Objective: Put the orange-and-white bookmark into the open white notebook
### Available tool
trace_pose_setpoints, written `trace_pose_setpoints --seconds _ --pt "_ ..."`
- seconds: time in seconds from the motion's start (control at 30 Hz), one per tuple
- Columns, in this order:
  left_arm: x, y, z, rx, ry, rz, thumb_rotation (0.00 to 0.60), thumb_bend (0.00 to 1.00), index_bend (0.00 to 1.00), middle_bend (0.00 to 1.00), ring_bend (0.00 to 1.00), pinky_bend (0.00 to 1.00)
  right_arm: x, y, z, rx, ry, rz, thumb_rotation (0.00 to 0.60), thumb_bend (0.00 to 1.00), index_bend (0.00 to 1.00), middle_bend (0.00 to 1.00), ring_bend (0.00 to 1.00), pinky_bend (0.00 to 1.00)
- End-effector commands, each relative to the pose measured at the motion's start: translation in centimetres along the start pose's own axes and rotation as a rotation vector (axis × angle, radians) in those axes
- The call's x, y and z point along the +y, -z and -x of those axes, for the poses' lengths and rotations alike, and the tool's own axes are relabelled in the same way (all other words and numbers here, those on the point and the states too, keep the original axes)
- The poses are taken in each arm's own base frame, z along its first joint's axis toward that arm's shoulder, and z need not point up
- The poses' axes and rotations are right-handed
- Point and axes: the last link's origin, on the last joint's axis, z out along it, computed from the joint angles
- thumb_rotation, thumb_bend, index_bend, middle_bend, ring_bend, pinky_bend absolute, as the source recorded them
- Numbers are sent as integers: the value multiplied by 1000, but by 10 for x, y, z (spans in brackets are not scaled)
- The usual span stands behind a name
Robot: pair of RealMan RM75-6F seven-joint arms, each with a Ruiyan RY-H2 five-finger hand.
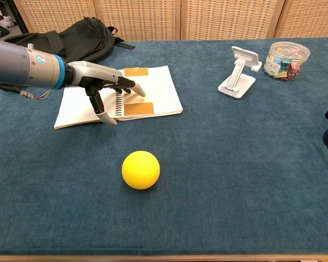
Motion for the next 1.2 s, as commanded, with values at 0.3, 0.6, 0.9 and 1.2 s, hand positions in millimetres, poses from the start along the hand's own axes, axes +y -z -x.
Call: trace_pose_setpoints --seconds 0.3,0.6,0.9,1.2 --pt "12 6 -14 16 -43 16 600 249 66 0 0 0 1 1 -1 2 -1 2 600 0 0 0 0 0" --pt "21 -10 -7 34 -60 28 600 246 66 0 0 0 2 1 0 -1 2 3 600 0 0 0 0 0" --pt "18 -14 0 13 -59 15 600 247 66 0 0 0 3 1 -1 1 3 7 600 0 0 0 0 0" --pt "18 -11 2 -9 -37 10 600 249 66 0 0 0 3 2 -1 -1 1 4 600 0 0 0 0 0"
